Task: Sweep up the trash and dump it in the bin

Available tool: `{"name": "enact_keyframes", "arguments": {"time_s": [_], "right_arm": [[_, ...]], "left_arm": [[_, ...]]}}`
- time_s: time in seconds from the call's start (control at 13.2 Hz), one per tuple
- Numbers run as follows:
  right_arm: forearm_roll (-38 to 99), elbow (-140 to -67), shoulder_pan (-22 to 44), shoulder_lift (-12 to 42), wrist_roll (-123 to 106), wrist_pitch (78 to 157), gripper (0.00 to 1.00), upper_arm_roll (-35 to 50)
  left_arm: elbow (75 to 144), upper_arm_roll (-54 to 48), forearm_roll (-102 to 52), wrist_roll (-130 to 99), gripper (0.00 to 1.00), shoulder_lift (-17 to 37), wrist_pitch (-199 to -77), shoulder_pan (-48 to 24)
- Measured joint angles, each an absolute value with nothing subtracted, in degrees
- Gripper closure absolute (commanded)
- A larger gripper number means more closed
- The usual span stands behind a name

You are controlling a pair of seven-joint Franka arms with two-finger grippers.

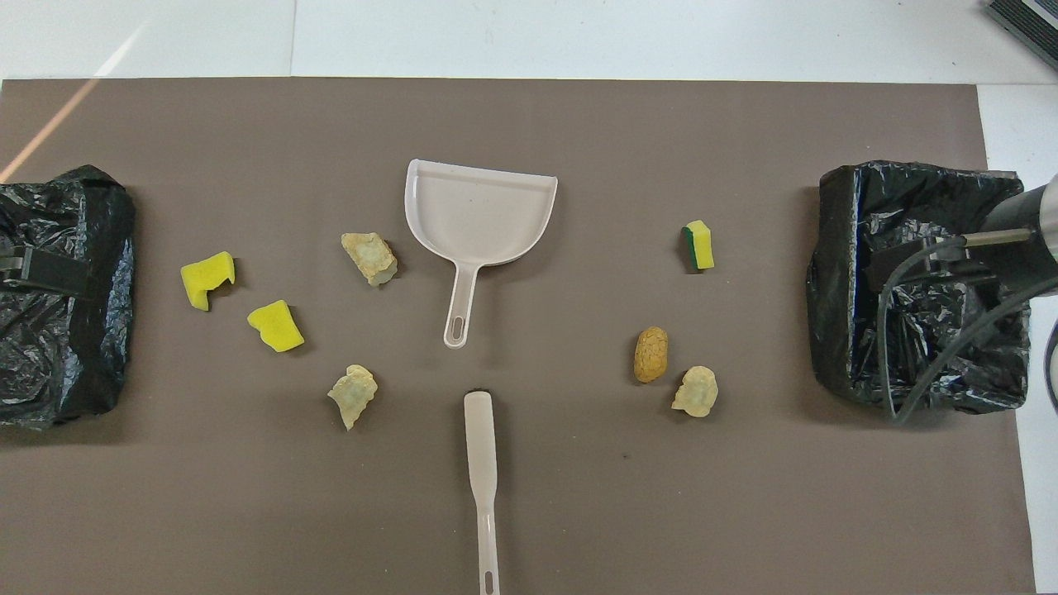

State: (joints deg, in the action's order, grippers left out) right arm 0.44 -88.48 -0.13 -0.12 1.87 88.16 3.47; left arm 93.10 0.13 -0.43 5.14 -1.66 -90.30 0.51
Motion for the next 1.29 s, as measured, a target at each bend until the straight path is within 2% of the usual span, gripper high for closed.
{"name": "enact_keyframes", "arguments": {"time_s": [0.61,1.06,1.29], "right_arm": [[0.5,-90.0,3.6,-1.0,4.9,90.4,0.0,4.1],[0.7,-90.8,12.6,-0.6,19.9,95.9,0.0,4.4],[0.8,-90.3,17.6,2.5,26.5,101.5,0.0,4.5]], "left_arm": [[93.3,-0.3,-0.8,5.3,0.0,-1.7,-89.8,0.4],[93.3,-0.4,-0.8,5.4,0.0,-1.7,-89.5,0.4],[93.4,-0.7,-0.8,5.5,0.0,-1.7,-89.4,0.3]]}}
